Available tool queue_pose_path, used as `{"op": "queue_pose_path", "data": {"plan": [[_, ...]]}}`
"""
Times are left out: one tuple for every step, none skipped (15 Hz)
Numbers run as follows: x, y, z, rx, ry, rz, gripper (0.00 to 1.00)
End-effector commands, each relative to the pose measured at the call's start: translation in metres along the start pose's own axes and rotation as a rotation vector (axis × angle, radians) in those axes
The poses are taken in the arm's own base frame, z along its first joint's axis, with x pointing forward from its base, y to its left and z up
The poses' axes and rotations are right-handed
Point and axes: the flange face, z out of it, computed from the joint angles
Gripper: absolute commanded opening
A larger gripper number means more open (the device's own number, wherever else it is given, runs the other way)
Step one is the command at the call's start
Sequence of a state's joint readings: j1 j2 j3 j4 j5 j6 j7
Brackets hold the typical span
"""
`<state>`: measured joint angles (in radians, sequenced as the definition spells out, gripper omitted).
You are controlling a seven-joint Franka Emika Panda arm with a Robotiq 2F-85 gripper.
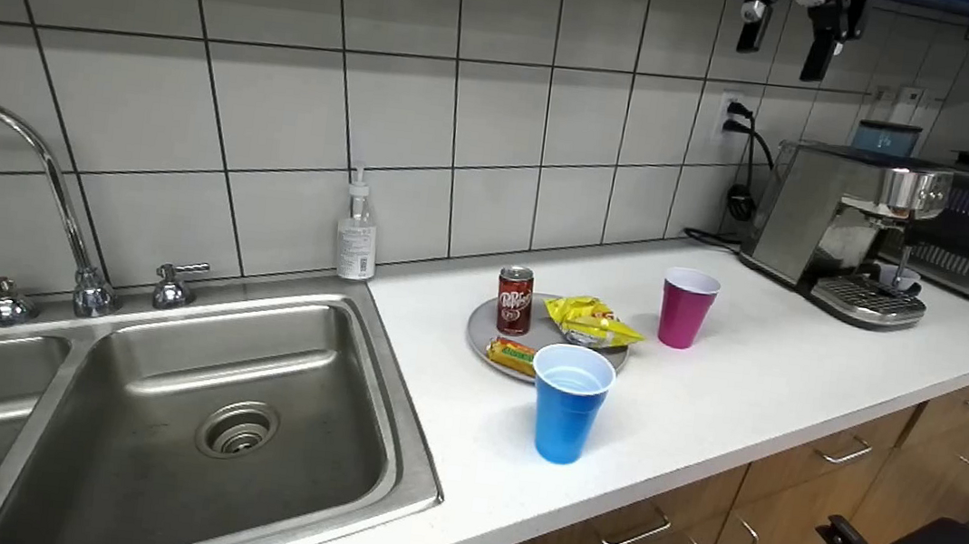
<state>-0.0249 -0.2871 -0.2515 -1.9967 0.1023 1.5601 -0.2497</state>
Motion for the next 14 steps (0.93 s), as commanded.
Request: {"op": "queue_pose_path", "data": {"plan": [[-0.003,-0.002,0.001,-0.007,-0.007,0.001,1.00],[-0.005,-0.005,0.003,-0.007,-0.007,0.003,1.00],[-0.007,-0.007,0.004,-0.002,-0.009,-0.003,1.00],[-0.009,-0.009,0.007,-0.001,-0.011,-0.006,1.00],[-0.010,-0.011,0.009,-0.007,-0.012,-0.011,1.00],[-0.012,-0.012,0.013,-0.006,-0.006,-0.022,1.00],[-0.013,-0.014,0.017,-0.010,-0.009,-0.022,1.00],[-0.015,-0.015,0.021,-0.009,-0.011,-0.023,1.00],[-0.016,-0.016,0.026,-0.008,-0.015,-0.029,1.00],[-0.016,-0.017,0.031,-0.015,-0.013,-0.031,1.00],[-0.016,-0.017,0.035,-0.015,-0.014,-0.034,1.00],[-0.017,-0.017,0.039,-0.016,-0.011,-0.039,1.00],[-0.017,-0.017,0.044,-0.020,-0.005,-0.042,1.00],[-0.018,-0.017,0.049,-0.025,-0.004,-0.047,1.00]]}}
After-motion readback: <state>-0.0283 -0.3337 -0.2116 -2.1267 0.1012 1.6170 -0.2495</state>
